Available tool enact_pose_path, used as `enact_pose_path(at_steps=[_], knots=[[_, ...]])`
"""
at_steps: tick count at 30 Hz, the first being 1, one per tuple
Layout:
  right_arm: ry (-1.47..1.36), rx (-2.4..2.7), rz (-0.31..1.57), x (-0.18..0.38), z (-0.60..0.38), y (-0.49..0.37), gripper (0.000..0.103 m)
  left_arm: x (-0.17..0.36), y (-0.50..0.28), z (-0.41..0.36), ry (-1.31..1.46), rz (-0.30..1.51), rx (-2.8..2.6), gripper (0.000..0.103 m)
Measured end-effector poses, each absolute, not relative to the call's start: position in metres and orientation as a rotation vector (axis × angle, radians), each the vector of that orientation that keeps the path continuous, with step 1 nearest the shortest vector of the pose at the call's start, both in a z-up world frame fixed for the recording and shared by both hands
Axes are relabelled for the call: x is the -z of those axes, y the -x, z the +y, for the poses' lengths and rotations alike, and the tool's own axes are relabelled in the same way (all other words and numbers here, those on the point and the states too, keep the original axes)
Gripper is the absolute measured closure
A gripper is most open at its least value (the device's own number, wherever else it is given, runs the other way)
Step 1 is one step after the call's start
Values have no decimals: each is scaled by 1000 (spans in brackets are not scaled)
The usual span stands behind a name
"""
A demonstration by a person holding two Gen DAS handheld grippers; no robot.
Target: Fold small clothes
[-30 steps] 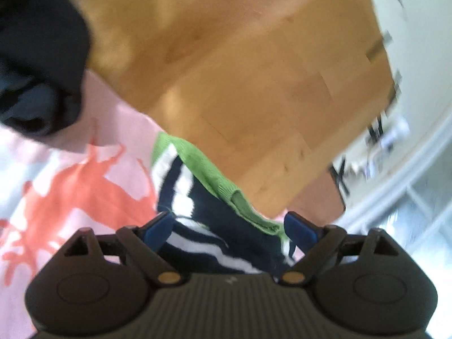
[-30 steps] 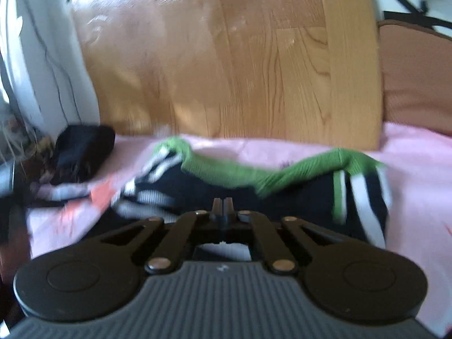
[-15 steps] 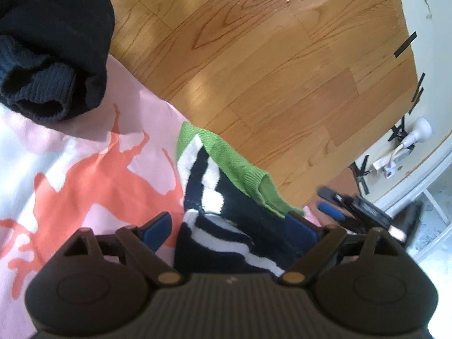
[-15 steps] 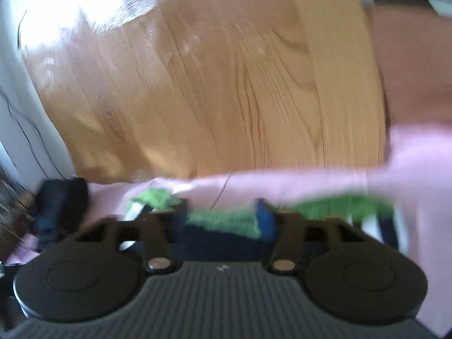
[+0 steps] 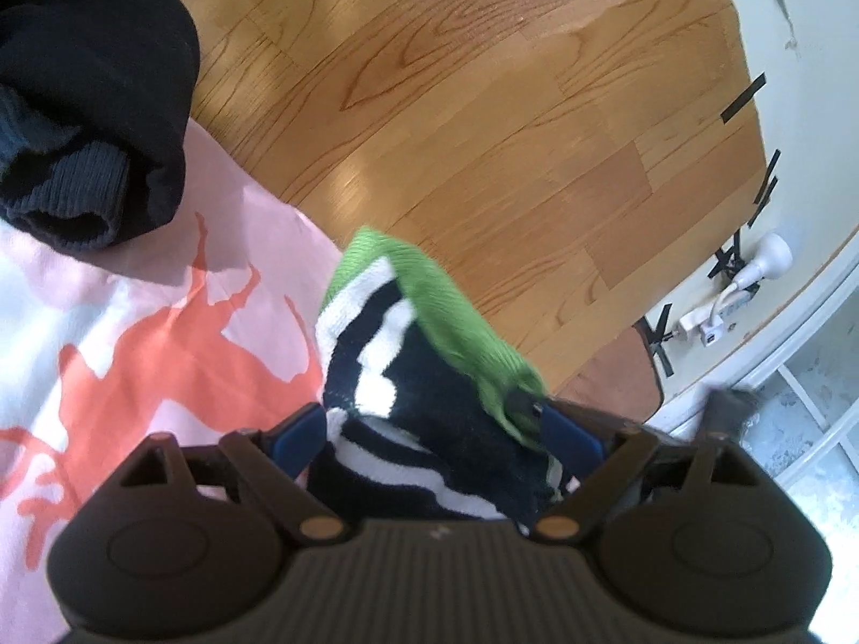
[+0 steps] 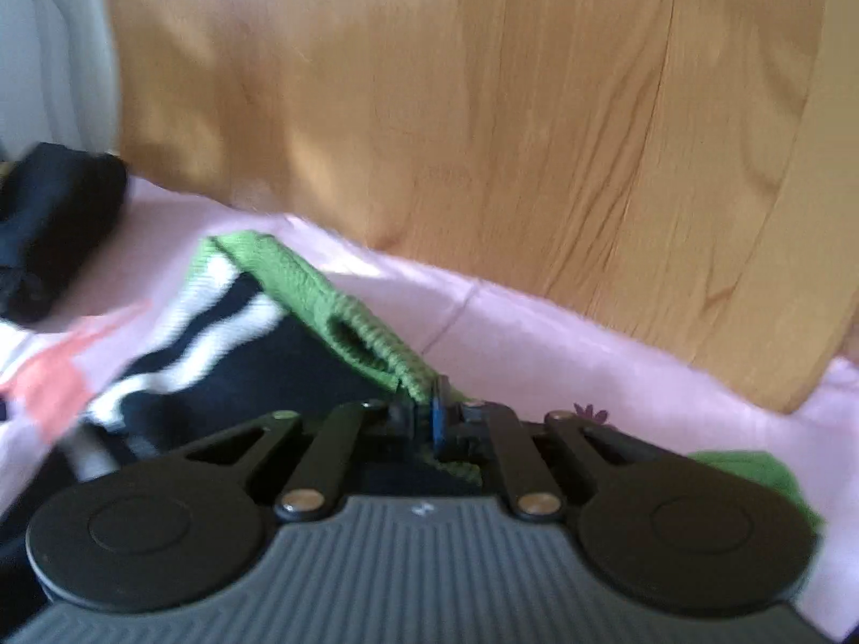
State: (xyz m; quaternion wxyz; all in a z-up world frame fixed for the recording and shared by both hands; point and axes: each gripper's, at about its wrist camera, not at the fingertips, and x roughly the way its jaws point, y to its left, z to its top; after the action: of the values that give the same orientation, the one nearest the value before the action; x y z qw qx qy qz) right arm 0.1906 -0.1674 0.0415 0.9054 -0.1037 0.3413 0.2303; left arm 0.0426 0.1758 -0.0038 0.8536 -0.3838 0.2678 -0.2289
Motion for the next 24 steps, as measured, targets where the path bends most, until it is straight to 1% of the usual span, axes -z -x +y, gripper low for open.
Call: enact_pose_path(at_steps=[3, 5, 8, 11, 14, 16, 17, 18, 20, 22, 24], knots=[[254, -551, 648, -68, -169, -122, 95, -3, -33, 180, 810, 499, 492, 14], [271, -593, 640, -75, -169, -80, 95, -8, -27, 184, 816, 456, 494, 13], [285, -629, 668, -66, -168, -29, 94, -11, -20, 185, 827, 440, 501, 12], [277, -644, 700, -39, -164, 1, 94, -13, -15, 175, 783, 461, 484, 12], [221, -626, 734, -18, -173, 9, 84, -9, -9, 166, 723, 495, 454, 12], [123, -616, 726, -24, -195, 13, 78, -6, -6, 166, 688, 507, 414, 10], [54, -615, 712, -31, -209, 16, 70, -4, -6, 169, 683, 517, 385, 8], [-18, -600, 682, -39, -227, 22, 59, -2, -9, 172, 690, 526, 362, 7], [-141, -516, 606, -50, -265, 36, 48, -1, -17, 178, 712, 541, 345, 4], [-254, -402, 557, -54, -306, 45, 47, 2, -29, 177, 718, 575, 348, 1], [-352, -278, 532, -52, -342, 55, 46, 8, -41, 173, 709, 627, 338, 1]])
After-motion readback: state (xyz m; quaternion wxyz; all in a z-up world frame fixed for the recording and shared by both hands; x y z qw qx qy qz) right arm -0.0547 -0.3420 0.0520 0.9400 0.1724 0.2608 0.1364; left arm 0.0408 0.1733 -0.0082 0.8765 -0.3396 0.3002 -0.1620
